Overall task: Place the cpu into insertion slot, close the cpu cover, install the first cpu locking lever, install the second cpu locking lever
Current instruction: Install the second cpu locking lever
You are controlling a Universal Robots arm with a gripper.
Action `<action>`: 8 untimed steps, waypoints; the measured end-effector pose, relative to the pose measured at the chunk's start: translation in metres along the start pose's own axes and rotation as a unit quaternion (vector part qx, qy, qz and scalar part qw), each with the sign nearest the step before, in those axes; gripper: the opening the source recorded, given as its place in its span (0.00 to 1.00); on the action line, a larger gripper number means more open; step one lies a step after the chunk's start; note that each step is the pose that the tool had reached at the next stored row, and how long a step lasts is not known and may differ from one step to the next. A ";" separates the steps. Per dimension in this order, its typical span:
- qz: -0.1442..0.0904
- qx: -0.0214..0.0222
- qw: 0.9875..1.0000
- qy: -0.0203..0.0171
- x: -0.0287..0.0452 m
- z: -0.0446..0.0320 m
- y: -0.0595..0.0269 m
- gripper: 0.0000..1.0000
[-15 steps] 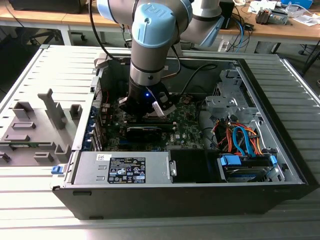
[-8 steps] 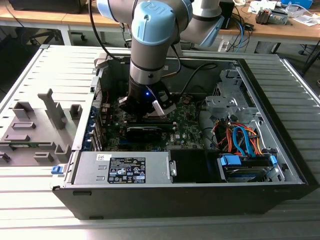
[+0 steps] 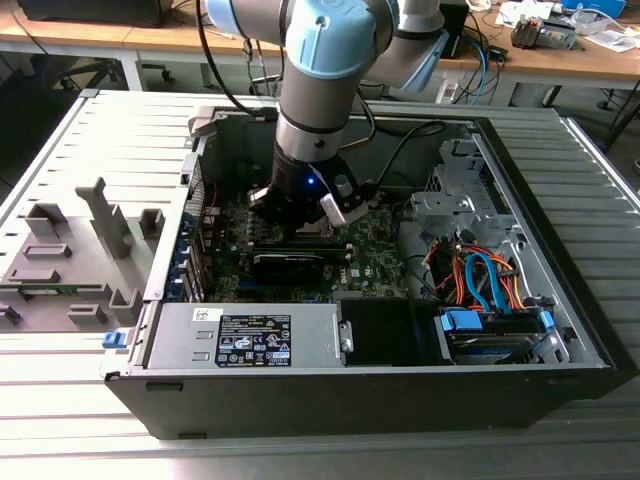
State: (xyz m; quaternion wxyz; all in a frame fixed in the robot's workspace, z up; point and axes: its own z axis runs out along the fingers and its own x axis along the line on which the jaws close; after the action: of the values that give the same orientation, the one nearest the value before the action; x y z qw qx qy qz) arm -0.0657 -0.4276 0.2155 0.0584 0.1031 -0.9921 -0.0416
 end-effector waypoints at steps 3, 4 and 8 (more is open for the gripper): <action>0.001 -0.002 1.000 0.009 -0.0135 -0.0013 -0.0022 0.11; 0.001 -0.002 1.000 0.011 -0.0178 -0.0017 -0.0027 0.11; 0.001 -0.004 1.000 0.019 -0.0384 -0.0037 0.0001 0.11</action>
State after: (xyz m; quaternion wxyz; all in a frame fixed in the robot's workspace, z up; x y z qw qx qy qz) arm -0.0280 -0.4198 0.2151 0.0776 0.1022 -0.9908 -0.0436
